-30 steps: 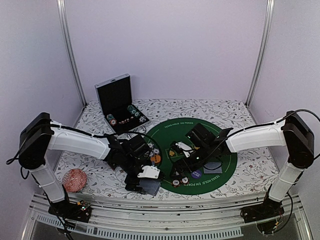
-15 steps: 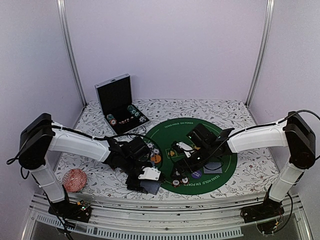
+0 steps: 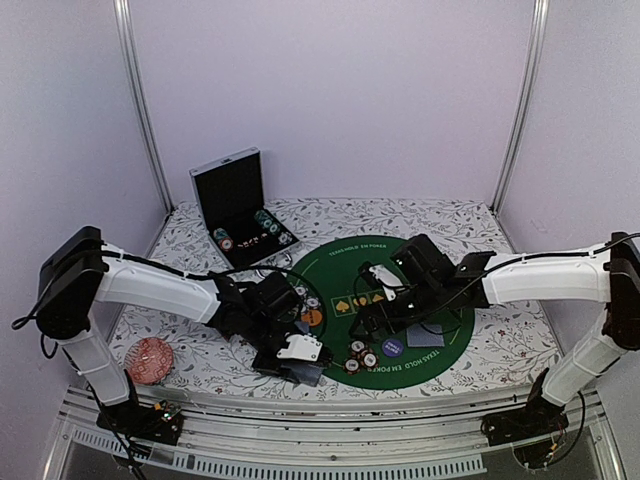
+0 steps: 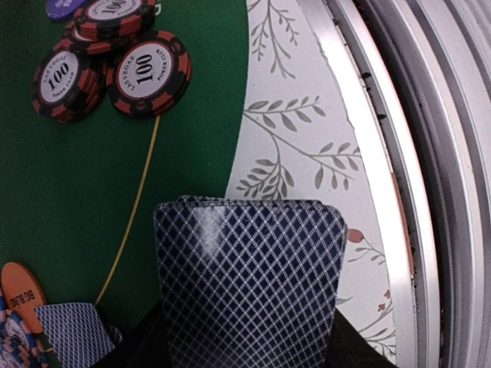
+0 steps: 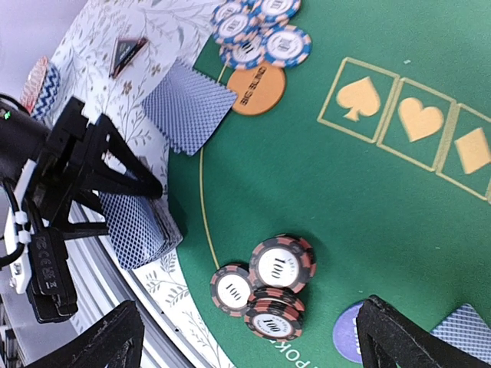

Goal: Distribute texas hold em gaming equipment
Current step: Pick up the face-down deck piles from the center of the board, then pick up the poker card from the face-down deck piles.

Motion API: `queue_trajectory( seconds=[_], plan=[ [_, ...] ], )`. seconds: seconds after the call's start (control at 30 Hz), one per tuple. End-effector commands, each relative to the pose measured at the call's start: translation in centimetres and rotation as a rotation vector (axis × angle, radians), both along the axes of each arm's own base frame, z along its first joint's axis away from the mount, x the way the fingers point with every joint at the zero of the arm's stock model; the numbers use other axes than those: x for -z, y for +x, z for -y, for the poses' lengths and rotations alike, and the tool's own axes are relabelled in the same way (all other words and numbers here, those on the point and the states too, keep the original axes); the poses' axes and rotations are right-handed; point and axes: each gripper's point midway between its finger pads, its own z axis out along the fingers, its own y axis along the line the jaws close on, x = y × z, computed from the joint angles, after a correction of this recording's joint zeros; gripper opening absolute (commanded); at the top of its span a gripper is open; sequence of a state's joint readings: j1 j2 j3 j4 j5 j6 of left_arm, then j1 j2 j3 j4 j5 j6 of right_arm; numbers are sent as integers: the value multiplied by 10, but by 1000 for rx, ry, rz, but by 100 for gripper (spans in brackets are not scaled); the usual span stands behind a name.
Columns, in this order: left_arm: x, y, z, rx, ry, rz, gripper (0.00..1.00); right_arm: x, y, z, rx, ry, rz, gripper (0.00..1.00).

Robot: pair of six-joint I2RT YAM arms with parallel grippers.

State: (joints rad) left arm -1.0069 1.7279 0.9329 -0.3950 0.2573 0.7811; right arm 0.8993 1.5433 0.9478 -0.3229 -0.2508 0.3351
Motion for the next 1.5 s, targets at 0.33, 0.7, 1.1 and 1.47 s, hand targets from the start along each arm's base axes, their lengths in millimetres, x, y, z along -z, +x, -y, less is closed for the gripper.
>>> queue_trajectory(
  seconds=[0.33, 0.7, 1.1, 1.47],
  plan=[
    [-43, 38, -2, -153, -45, 217, 49, -68, 23, 8, 145, 244, 102, 99],
    [-119, 71, 9, -289, -203, 384, 49, -104, 28, -46, 24, 484, 59, 99],
    [-147, 69, 1, -315, -298, 431, 51, -85, 17, -104, -125, 526, -60, 95],
    [-145, 67, 1, -303, -302, 421, 51, -66, 17, -118, -152, 525, -113, 63]
  ],
)
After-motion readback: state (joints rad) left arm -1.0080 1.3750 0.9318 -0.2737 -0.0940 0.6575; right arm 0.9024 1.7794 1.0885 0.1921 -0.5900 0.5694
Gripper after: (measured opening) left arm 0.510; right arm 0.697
